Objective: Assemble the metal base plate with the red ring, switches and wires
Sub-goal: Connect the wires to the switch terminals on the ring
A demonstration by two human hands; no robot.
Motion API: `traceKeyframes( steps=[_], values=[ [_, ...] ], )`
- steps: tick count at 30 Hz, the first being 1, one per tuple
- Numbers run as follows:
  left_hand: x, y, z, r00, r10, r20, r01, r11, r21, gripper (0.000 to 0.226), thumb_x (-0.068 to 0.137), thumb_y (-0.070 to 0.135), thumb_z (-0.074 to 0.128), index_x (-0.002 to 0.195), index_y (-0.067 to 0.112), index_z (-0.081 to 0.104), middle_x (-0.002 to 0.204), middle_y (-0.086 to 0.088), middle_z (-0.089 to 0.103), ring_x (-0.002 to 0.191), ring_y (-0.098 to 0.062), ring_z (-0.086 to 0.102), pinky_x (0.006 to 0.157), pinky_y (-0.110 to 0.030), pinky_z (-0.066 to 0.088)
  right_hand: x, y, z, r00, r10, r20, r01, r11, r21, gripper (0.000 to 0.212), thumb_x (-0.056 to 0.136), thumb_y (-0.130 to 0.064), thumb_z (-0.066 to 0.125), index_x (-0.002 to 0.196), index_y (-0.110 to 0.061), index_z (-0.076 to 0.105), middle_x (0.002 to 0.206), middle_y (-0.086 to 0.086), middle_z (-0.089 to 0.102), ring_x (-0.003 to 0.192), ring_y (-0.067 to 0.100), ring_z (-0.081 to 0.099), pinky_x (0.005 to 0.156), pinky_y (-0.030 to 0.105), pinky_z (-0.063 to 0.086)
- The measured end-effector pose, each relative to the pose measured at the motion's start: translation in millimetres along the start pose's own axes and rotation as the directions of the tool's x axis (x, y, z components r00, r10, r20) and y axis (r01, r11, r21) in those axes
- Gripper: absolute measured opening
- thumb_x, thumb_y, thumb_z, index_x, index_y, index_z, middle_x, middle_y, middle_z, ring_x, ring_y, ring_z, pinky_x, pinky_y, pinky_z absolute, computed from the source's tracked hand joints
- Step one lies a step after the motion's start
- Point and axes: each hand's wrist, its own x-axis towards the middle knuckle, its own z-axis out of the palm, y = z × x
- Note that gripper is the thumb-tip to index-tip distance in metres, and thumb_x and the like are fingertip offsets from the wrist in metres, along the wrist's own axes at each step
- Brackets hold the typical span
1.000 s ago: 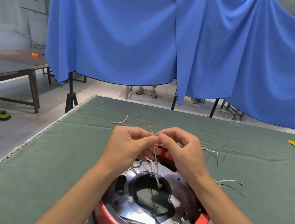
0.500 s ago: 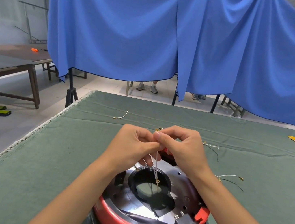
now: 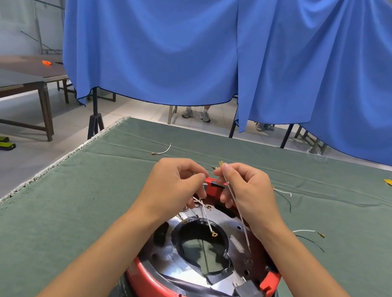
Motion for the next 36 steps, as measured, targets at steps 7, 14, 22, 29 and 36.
traceKeyframes(
  steps=[7,14,22,29,36],
  values=[
    [1,-3,-3,0.98,0.088,-0.18,-0.004,0.908,0.419,0.016,0.078,0.021,0.059,0.075,0.034,0.066,0.085,0.008,0.067,0.091,-0.011,0.058,0.079,-0.03,0.045,2,3,3,0.979,0.187,0.075,-0.187,0.982,-0.008,0.029,0.097,-0.009,0.049,0.074,-0.007,0.065,0.057,-0.001,0.059,0.034,0.009,0.048,0.034,0.018,0.035],
    [5,-9,-4,0.994,-0.088,-0.065,0.109,0.786,0.608,0.042,0.087,0.007,0.044,0.122,0.023,0.062,0.125,-0.002,0.061,0.12,-0.019,0.051,0.1,-0.038,0.042,3,0,7,0.89,0.434,0.137,-0.398,0.888,-0.23,0.026,0.095,-0.005,0.045,0.073,-0.005,0.059,0.039,-0.003,0.053,0.03,0.009,0.048,0.031,0.015,0.034],
    [5,-10,-3,0.995,-0.103,-0.017,0.086,0.716,0.693,0.046,0.088,0.009,0.043,0.127,0.028,0.057,0.128,0.0,0.06,0.12,-0.021,0.051,0.098,-0.038,0.044,9,-14,11,0.777,0.606,0.17,-0.523,0.773,-0.36,0.026,0.097,-0.01,0.044,0.076,-0.008,0.059,0.042,-0.003,0.05,0.033,0.01,0.045,0.036,0.014,0.03],
    [6,-12,-3,0.996,-0.086,0.025,0.042,0.695,0.718,0.045,0.086,0.01,0.042,0.122,0.031,0.06,0.121,-0.001,0.063,0.111,-0.027,0.056,0.091,-0.041,0.047,6,-4,21,0.751,0.65,0.117,-0.573,0.73,-0.371,0.028,0.099,-0.015,0.04,0.081,-0.01,0.06,0.044,-0.006,0.056,0.038,0.01,0.046,0.039,0.019,0.026],
    [6,-13,-3,0.997,-0.081,0.018,0.043,0.69,0.723,0.048,0.083,0.009,0.042,0.12,0.032,0.061,0.119,0.0,0.063,0.109,-0.025,0.056,0.09,-0.039,0.048,4,4,23,0.768,0.623,0.152,-0.561,0.767,-0.311,0.027,0.101,-0.015,0.039,0.084,-0.008,0.059,0.044,-0.005,0.059,0.032,0.009,0.046,0.033,0.016,0.026]
  ],
)
